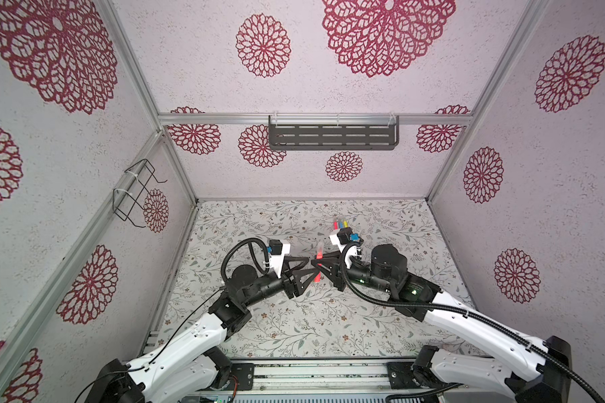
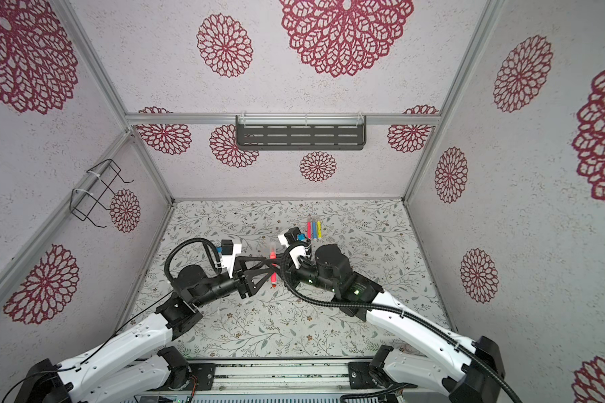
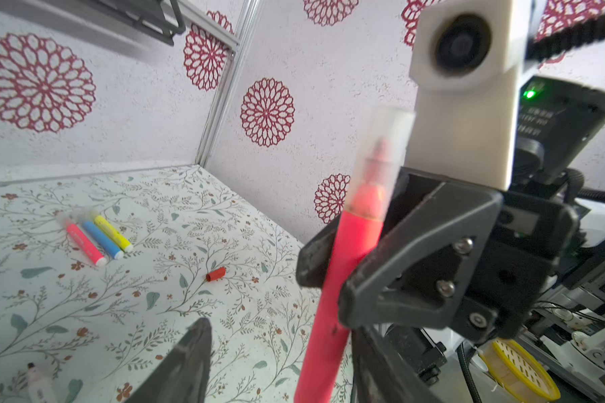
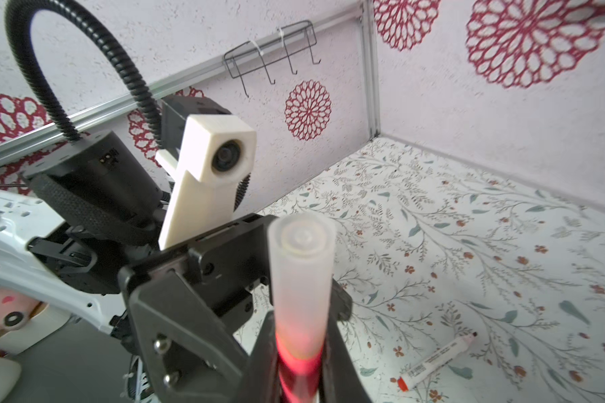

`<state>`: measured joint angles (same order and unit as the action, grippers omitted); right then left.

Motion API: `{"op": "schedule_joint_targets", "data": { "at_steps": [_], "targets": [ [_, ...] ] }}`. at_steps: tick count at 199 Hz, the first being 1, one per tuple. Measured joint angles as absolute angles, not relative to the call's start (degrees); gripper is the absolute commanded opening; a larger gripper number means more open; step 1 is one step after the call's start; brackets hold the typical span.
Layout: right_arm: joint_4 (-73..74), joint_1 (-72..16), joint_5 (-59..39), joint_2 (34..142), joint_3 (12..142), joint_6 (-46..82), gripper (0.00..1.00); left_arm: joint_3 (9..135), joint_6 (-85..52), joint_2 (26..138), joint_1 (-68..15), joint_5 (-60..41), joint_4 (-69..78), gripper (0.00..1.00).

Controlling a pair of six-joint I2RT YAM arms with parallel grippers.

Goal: Insert the pens into the pen caps
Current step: 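Grasp the capped pink highlighter with the right gripper from the left gripper, then carry the capped highlighter to the other highlighters while the left gripper withdraws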

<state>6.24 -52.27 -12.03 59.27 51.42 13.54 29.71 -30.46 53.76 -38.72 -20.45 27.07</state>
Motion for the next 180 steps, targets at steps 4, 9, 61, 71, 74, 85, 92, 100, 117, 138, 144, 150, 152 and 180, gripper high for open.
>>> {"op": "schedule_joint_targets", "data": {
  "at_steps": [4, 9, 61, 71, 74, 85, 92, 100, 117, 138, 144, 150, 152, 180],
  "targets": [
    [6.48, -52.36, -11.57, 58.57, 50.89, 13.37, 0.0, 29.71, -30.41, 53.45, -38.59, -19.9, 27.07, 0.65],
    [7.01, -52.38, -10.9, 57.54, 50.04, 13.02, 0.0, 29.67, -30.3, 53.21, -38.46, -19.31, 27.09, 0.65],
    [9.8, -52.71, -7.51, 52.1, 45.52, 10.15, 0.0, 28.75, -30.06, 52.88, -38.22, -16.93, 26.83, 0.65],
    [10.07, -52.71, -7.51, 51.7, 45.36, 9.89, 0.0, 28.75, -30.02, 52.88, -38.2, -16.84, 26.83, 0.65],
    [10.13, -52.71, -7.51, 51.59, 45.34, 9.85, 0.0, 28.75, -30.02, 52.88, -38.22, -16.78, 26.83, 0.65],
    [10.39, -52.71, -7.51, 51.22, 45.34, 9.5, 0.0, 28.75, -29.98, 52.88, -38.2, -16.38, 26.7, 0.65],
    [10.55, -52.71, -7.51, 51.03, 45.34, 9.43, 0.0, 28.75, -29.95, 52.88, -38.22, -16.03, 26.57, 0.65],
    [10.61, -52.73, -7.51, 50.83, 45.34, 9.26, 0.0, 28.75, -29.95, 52.88, -38.2, -15.68, 26.22, 0.65],
    [10.7, -52.73, -7.51, 50.7, 45.34, 8.95, 0.0, 28.75, -29.91, 52.95, -38.2, -14.98, 25.17, 0.65],
    [10.61, -52.71, -7.44, 50.7, 45.34, 8.6, 0.0, 28.77, -29.78, 53.34, -38.2, -14.33, 23.92, 0.65],
    [10.61, -52.71, -7.38, 50.7, 45.34, 8.58, 0.0, 28.8, -29.76, 53.41, -38.22, -14.2, 23.35, 0.65],
    [10.52, -52.71, -7.25, 50.72, 45.34, 8.58, 0.0, 28.88, -29.74, 53.56, -38.2, -14.0, 22.65, 0.65],
    [10.48, -52.71, -7.25, 50.72, 45.34, 8.56, 0.0, 28.91, -29.71, 53.63, -38.2, -13.93, 22.48, 0.65],
    [7.94, -50.81, -6.9, 52.34, 46.81, 8.71, 0.0, 31.05, -29.39, 55.72, -38.22, -11.84, 17.58, 0.64]
  ]
}}
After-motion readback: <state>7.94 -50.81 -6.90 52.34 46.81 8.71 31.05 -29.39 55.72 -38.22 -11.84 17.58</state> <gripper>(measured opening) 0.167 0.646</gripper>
